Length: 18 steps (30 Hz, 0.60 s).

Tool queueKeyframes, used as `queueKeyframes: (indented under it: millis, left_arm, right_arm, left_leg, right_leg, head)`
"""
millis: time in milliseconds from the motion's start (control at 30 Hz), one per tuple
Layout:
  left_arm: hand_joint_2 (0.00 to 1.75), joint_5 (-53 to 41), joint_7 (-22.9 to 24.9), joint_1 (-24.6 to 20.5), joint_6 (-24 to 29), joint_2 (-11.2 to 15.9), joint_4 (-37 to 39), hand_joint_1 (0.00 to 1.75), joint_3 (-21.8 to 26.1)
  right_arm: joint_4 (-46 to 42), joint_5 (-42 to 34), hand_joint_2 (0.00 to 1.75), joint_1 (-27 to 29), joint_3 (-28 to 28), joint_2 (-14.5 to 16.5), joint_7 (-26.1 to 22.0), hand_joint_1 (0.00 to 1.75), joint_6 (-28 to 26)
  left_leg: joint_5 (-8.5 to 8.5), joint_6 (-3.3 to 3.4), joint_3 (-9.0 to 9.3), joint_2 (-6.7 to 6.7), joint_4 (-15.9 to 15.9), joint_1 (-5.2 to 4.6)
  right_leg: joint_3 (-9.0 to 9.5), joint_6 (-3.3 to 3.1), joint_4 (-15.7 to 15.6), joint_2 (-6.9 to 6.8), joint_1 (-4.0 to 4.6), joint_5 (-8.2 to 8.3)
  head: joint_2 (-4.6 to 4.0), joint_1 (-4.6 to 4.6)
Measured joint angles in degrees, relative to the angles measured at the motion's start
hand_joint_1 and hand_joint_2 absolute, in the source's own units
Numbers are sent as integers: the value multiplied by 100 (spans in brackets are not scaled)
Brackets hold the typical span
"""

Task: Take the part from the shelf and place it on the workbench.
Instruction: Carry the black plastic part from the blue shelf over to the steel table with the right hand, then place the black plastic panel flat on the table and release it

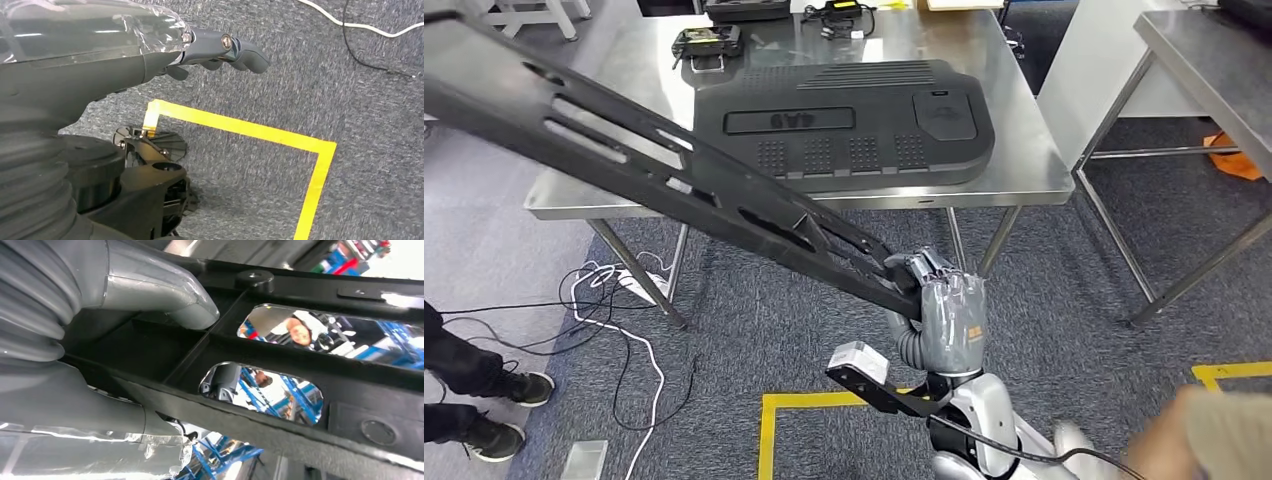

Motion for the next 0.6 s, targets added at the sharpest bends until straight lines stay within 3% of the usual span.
queueKeyframes:
  millis: [67,100,167,233,267,333,367,467,533,600]
  left_arm:
    - [175,0,0,-14,5,2,1,0,0]
    - [175,-1,0,-23,6,2,1,0,0]
    - [175,-1,0,-19,6,2,1,0,0]
    - [175,0,0,-1,5,3,1,0,0]
    - [175,0,1,4,4,3,1,0,0]
    - [175,0,2,11,1,3,1,0,-1]
    - [175,0,2,15,-2,3,1,0,-1]
    - [175,2,2,28,-11,3,1,0,-2]
    - [175,2,2,23,-11,2,1,0,-2]
    - [175,0,2,1,-11,1,1,0,-2]
  right_arm:
    - [-1,11,175,-18,0,-16,14,175,0]
    - [-2,18,175,-33,0,-18,16,175,0]
    - [-2,27,175,-53,0,-23,28,175,0]
    - [-2,42,175,-57,1,-32,57,175,0]
    - [-2,55,175,-62,1,-37,75,175,0]
    - [-2,74,175,-79,0,-48,106,175,0]
    - [-2,78,175,-89,0,-51,114,175,0]
    - [-2,79,175,-109,2,-61,125,175,0]
    - [-2,79,175,-123,3,-80,129,175,0]
    - [-2,78,175,-159,4,-102,146,175,0]
  left_leg:
    - [-76,-61,-64,-1,236,11]
    - [-172,-91,-202,-1,499,26]
    - [-404,-139,-646,-2,1182,56]
    - [-441,-161,-989,-2,1516,79]
    - [-294,-164,-1028,-2,1394,85]
    - [210,-150,-918,-3,777,90]
    - [307,-139,-869,5,505,78]
    - [271,-44,-818,25,289,34]
    - [393,50,-718,17,252,46]
    - [362,120,-632,17,225,52]
  right_leg:
    - [80,-70,-33,10,-20,-27]
    - [117,-92,-44,10,-30,-44]
    - [176,-114,-47,9,-32,-102]
    - [258,-103,-47,14,-38,-176]
    - [315,-90,-47,17,-44,-219]
    - [443,-54,-51,17,-59,-312]
    - [495,-30,-51,19,-63,-355]
    - [592,81,-12,32,-54,-430]
    - [631,148,117,29,-57,-456]
    - [462,175,483,23,-56,-595]
  head:
    - [0,-33]
    - [0,-49]
    - [0,-76]
    - [0,-78]
    - [0,-79]
    - [0,-86]
    - [0,-98]
    - [0,-117]
    - [0,-110]
    - [0,-92]
